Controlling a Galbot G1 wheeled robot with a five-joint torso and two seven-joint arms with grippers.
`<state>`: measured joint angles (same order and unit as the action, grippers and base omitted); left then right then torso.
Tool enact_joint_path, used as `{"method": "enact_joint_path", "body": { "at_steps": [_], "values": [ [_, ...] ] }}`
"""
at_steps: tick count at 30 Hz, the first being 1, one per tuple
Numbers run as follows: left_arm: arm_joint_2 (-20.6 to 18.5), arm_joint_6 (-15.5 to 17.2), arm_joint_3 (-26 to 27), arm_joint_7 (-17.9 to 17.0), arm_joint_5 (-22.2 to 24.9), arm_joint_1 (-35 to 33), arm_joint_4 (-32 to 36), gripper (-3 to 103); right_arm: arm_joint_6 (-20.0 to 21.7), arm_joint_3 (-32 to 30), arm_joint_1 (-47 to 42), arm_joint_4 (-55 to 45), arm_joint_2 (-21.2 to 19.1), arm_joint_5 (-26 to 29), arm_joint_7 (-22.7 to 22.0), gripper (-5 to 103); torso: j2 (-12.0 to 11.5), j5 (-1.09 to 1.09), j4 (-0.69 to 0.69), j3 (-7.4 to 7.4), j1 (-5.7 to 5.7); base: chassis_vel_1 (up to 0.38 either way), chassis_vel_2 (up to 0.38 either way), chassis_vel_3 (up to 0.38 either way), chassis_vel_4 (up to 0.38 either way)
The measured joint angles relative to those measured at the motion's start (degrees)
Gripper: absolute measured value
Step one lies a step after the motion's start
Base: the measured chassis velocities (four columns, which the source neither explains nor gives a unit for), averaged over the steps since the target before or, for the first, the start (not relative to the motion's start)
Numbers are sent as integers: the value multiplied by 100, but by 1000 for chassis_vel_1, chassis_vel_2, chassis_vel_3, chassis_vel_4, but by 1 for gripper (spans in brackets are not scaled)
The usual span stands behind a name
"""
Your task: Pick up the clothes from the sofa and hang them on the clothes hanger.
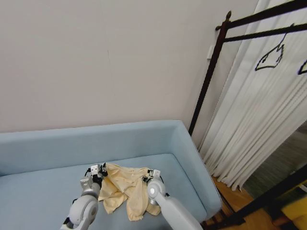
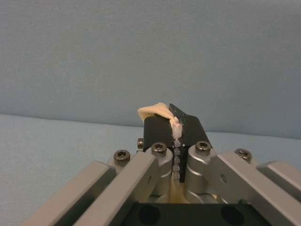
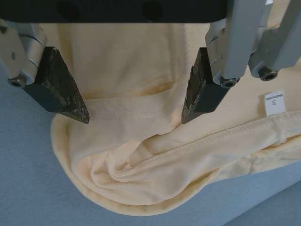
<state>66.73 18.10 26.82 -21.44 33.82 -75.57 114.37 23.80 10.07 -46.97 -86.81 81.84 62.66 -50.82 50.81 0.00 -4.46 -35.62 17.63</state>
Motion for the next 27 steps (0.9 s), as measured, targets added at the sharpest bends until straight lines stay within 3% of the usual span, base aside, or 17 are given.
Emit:
{"method": "enact_joint_path", "body": {
  "at_steps": [16, 18, 20, 22, 25, 27],
  "values": [
    [2, 4, -26, -2, -7, 5, 12, 1, -71, -35, 18, 436, 276, -115, 19, 64, 0, 0, 0, 0, 0, 0, 0, 0, 0],
    [0, 4, -26, -2, -7, 4, 30, 1, -101, -35, 29, 474, 279, -152, 25, 61, 0, 0, 0, 0, 0, 0, 0, 0, 0],
    [-2, 4, -26, -2, -7, 3, 35, 1, -131, -33, 32, 473, 271, -175, 25, 50, 0, 0, 0, 0, 0, 0, 0, 0, 0],
    [-3, 5, -26, -2, -7, 3, 35, 1, -134, -31, 32, 468, 264, -181, 24, 50, 0, 0, 0, 0, 0, 0, 0, 0, 0],
    [-3, 5, -26, -2, -7, -2, 35, 1, -140, -26, 19, 432, 244, -199, 29, 33, 0, 0, 0, 0, 0, 0, 0, 0, 0],
    [-2, 5, -27, -3, -7, -3, 36, 1, -140, -22, 12, 421, 238, -206, 32, 33, 0, 0, 0, 0, 0, 0, 0, 0, 0]
  ]
}}
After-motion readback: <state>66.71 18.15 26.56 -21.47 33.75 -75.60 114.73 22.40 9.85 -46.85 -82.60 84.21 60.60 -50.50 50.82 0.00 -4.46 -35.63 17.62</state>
